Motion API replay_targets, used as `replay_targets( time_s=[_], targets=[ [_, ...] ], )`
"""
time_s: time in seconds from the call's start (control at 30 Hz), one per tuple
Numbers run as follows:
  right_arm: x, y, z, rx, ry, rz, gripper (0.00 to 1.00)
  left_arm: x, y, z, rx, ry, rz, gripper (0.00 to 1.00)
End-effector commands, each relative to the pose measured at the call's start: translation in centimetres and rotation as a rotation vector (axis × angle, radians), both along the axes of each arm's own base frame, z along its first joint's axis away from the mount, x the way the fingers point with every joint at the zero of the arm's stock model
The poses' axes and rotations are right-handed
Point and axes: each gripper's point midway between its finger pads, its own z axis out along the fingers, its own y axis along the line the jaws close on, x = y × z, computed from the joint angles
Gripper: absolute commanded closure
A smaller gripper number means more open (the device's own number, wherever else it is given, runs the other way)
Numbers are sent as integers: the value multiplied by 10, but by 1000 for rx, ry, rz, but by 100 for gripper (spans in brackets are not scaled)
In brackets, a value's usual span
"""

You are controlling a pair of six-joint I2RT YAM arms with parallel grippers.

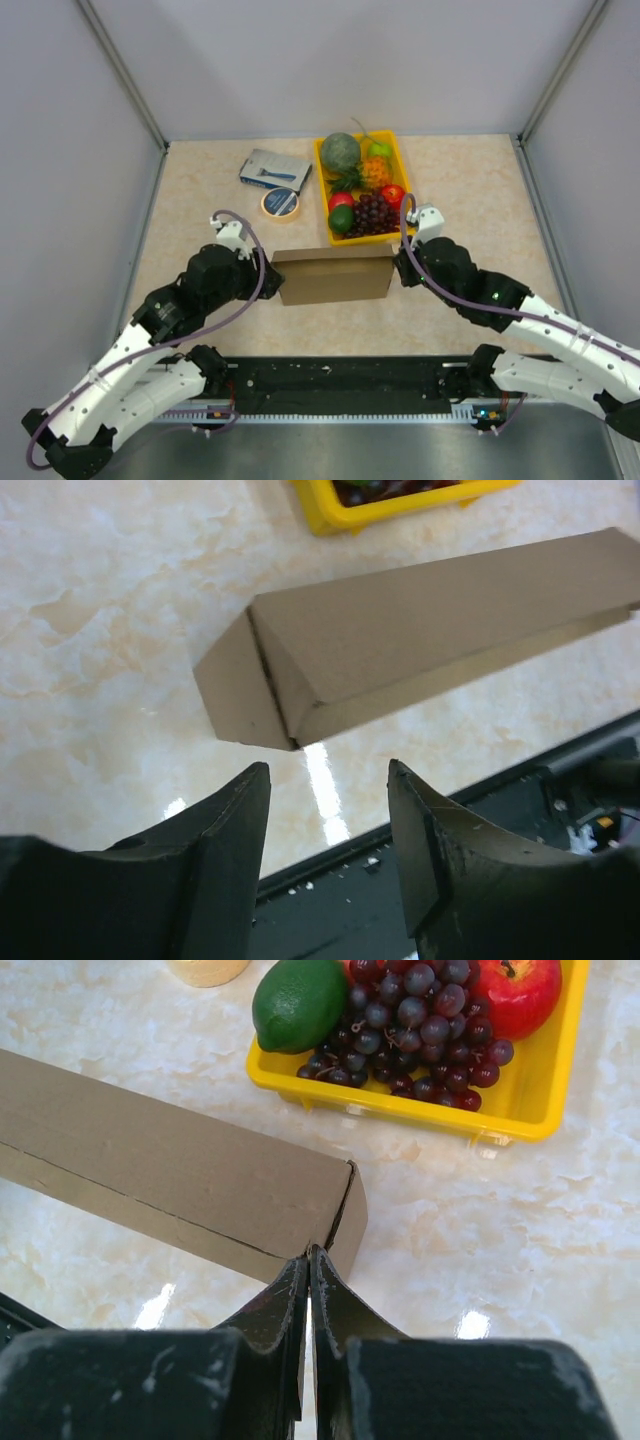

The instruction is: Fold the paper box

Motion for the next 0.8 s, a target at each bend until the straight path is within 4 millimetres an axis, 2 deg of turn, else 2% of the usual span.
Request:
replay_targets(
  time_s=[0.0,0.03,0.17,0.2,0.23,0.27,0.3,0.33,0.37,0.4,0.43,0.47,0.5,0.6,0.77],
  targets=[
    [-8,1,-7,-62,27,50,98,-18,-8,56,-78,-23,-88,44],
    [-9,2,-4,-54,30,55,95,-17,-8,71,-95,-41,-85,44],
    [-11,3,5,-47,49,56,82,-2,-10,91,-87,-63,-57,41],
    [-11,3,7,-44,54,48,72,5,-7,95,-84,-75,-29,40],
    [-12,2,14,-43,56,50,68,12,-7,103,-91,-95,-13,40],
    [-13,2,17,-40,58,50,64,18,-8,102,-80,-91,-13,39],
    [-13,1,20,-35,62,47,56,26,-5,103,-79,-90,10,37],
    [-14,2,31,-18,55,51,53,32,-5,104,-85,-86,18,36],
    [-18,0,32,-24,71,52,50,31,-13,100,-110,-46,-25,35],
    [-20,-1,36,-8,80,48,43,40,-4,98,-124,-30,14,33],
    [-23,1,46,23,80,61,40,42,-4,93,-144,-4,13,32],
    [-27,0,48,32,94,64,38,42,-5,93,-179,13,4,30],
    [-27,-1,51,61,112,51,34,48,3,92,-196,19,34,30],
    [-31,4,61,172,186,46,28,47,3,86,-238,47,36,30],
    [-13,2,60,405,434,-13,30,39,-5,68,-276,128,12,32]
  ],
)
